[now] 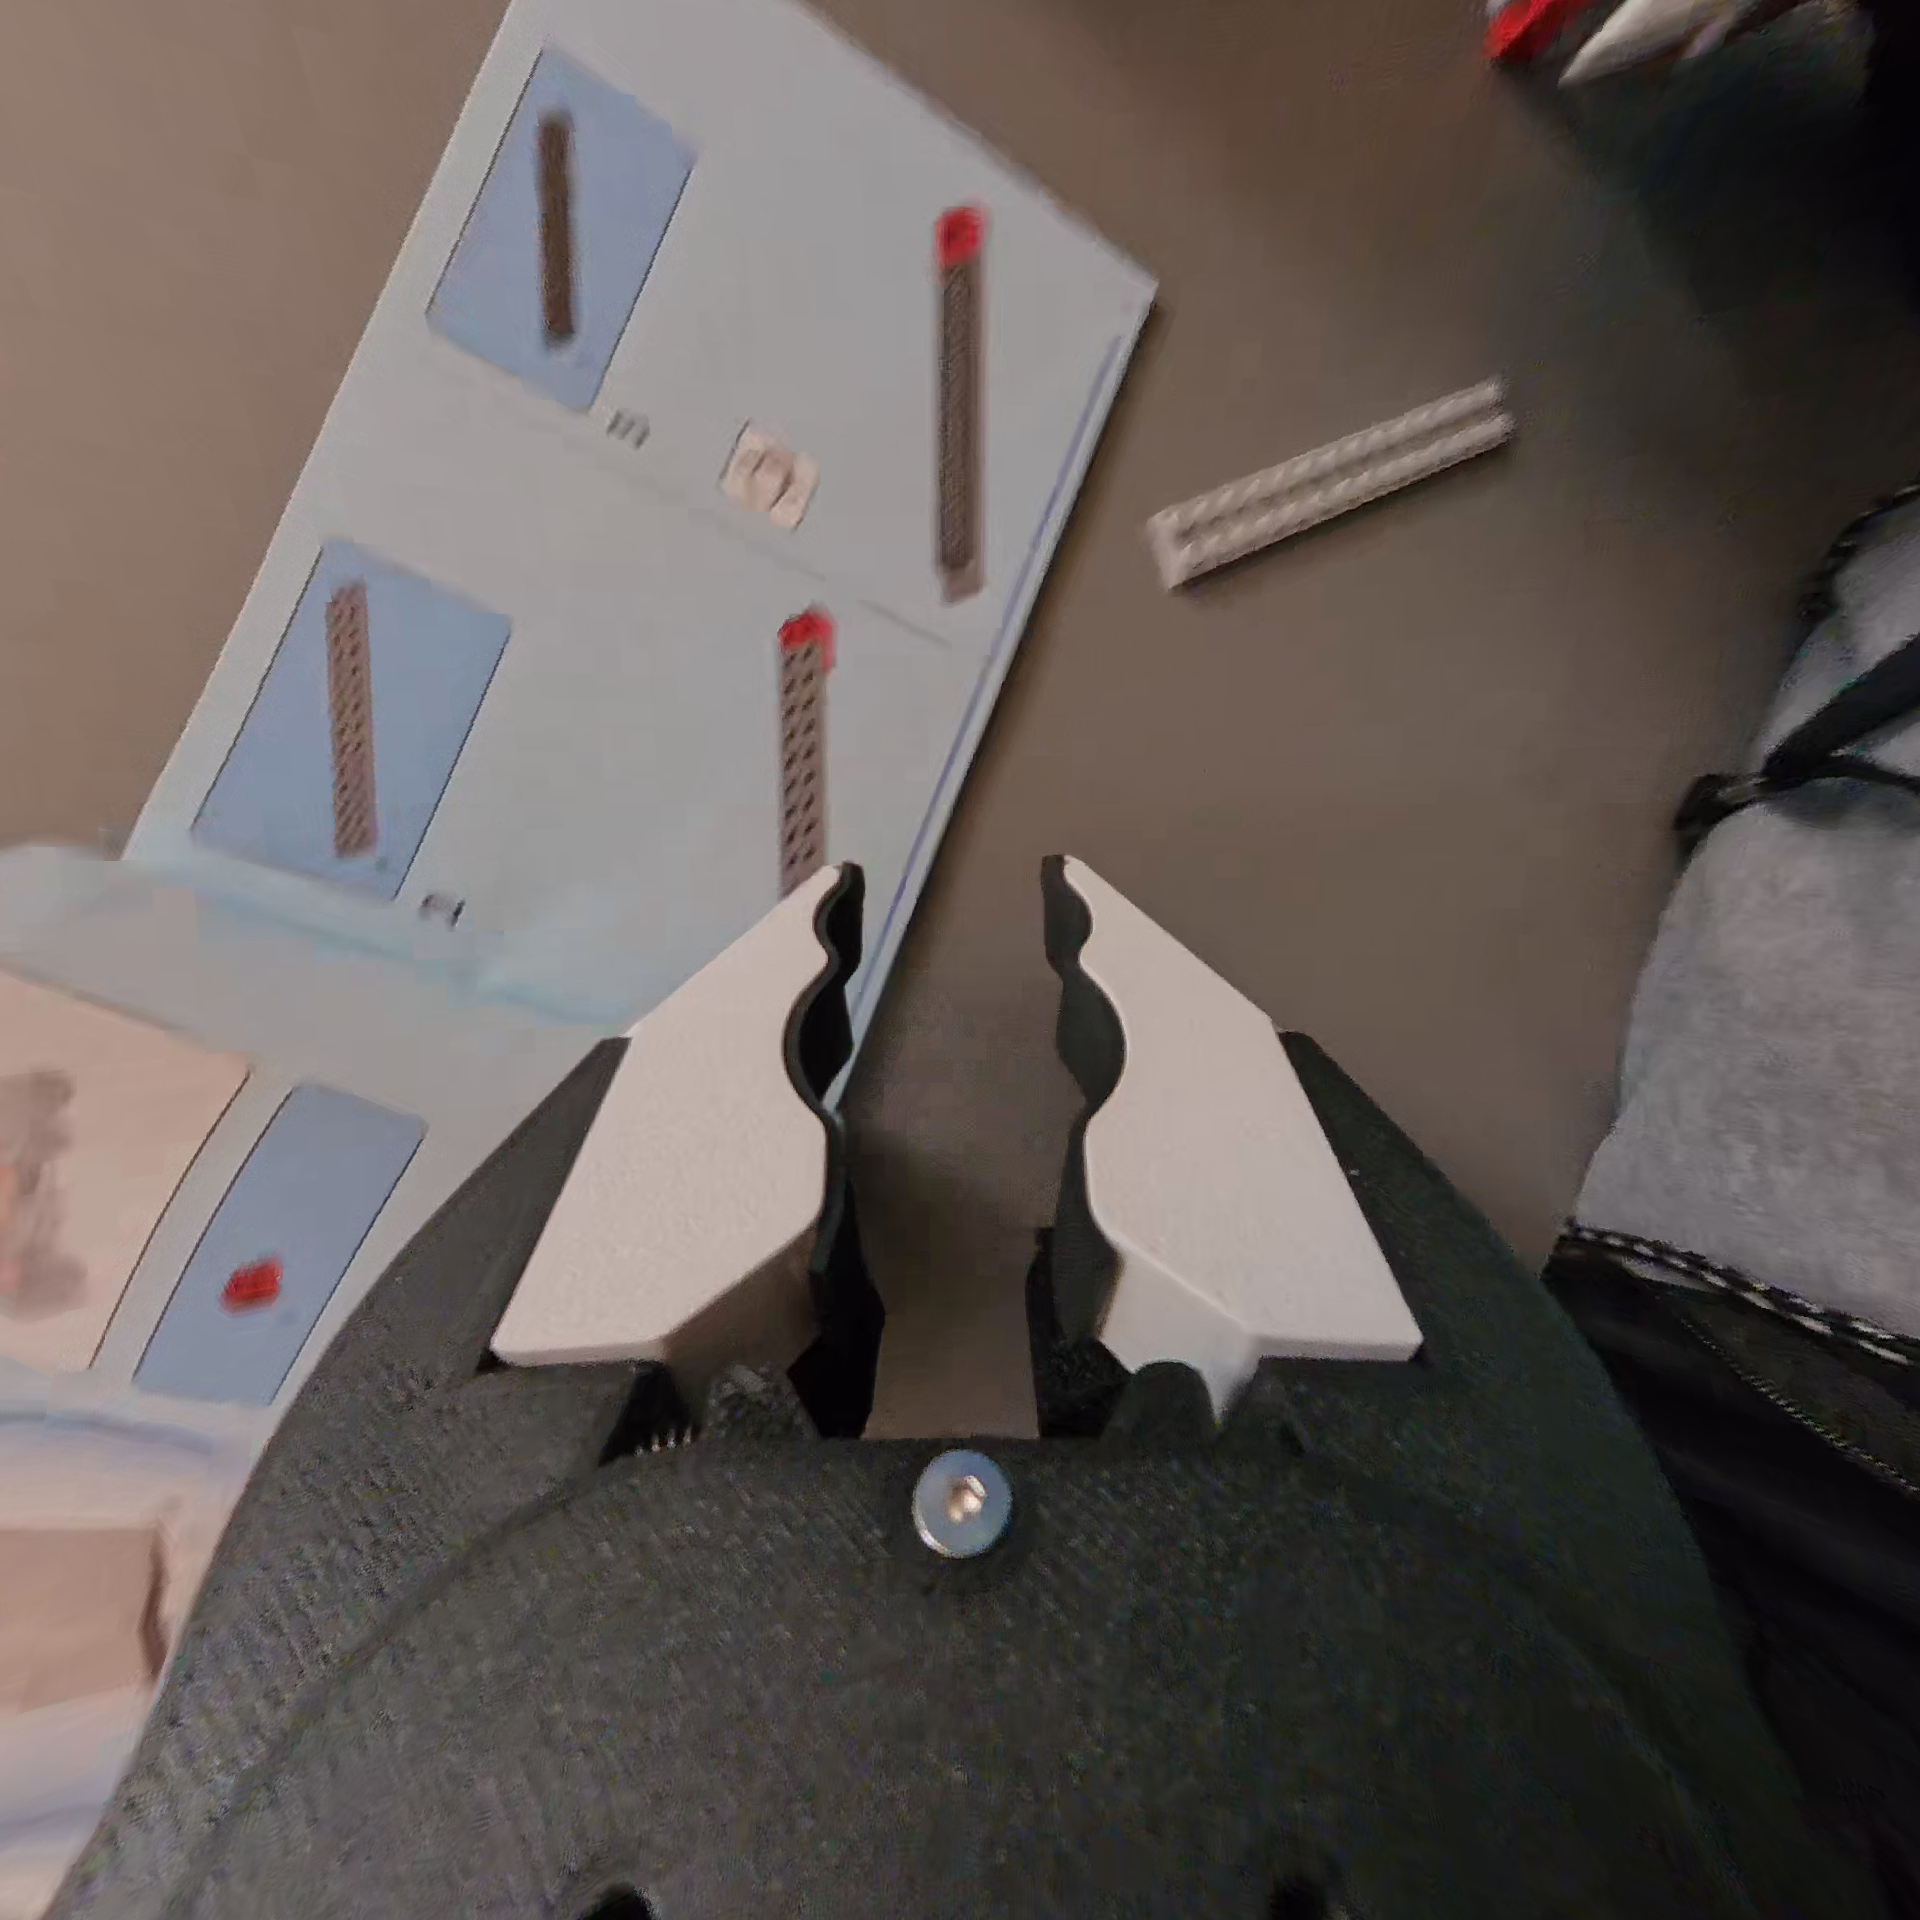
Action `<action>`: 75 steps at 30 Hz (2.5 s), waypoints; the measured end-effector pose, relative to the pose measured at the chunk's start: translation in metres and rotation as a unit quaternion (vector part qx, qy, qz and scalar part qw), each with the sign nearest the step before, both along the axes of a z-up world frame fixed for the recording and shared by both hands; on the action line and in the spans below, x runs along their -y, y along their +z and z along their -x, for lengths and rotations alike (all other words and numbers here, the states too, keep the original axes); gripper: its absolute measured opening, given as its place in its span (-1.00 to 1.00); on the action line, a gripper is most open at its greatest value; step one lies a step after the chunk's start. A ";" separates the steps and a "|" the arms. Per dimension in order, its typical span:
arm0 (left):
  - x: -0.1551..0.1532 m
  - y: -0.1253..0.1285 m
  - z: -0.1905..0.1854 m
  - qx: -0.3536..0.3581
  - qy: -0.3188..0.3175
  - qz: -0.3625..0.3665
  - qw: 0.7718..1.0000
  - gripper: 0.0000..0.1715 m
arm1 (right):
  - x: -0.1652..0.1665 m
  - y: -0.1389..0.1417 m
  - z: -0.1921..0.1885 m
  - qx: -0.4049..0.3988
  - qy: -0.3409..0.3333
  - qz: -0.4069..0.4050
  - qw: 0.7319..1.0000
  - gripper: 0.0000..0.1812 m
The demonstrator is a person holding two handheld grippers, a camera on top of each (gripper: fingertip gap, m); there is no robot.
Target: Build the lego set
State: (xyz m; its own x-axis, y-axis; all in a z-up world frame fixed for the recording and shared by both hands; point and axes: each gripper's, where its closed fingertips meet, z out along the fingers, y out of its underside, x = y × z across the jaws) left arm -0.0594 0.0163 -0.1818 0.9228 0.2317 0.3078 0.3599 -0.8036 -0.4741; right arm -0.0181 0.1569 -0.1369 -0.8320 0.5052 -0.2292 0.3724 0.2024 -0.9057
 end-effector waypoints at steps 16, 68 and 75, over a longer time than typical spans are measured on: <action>-0.096 -0.009 -0.056 0.091 -0.073 -0.073 0.990 -0.54 | -0.008 0.001 -0.036 0.006 0.070 0.019 0.997 -0.83; -0.118 -0.003 -0.093 0.142 -0.136 -0.106 0.975 -0.52 | -0.013 0.014 -0.035 -0.007 0.061 0.028 0.998 -0.83; -0.121 -0.004 -0.097 0.144 -0.142 -0.104 0.974 -0.51 | -0.013 0.014 -0.035 -0.009 0.060 0.028 0.998 -0.83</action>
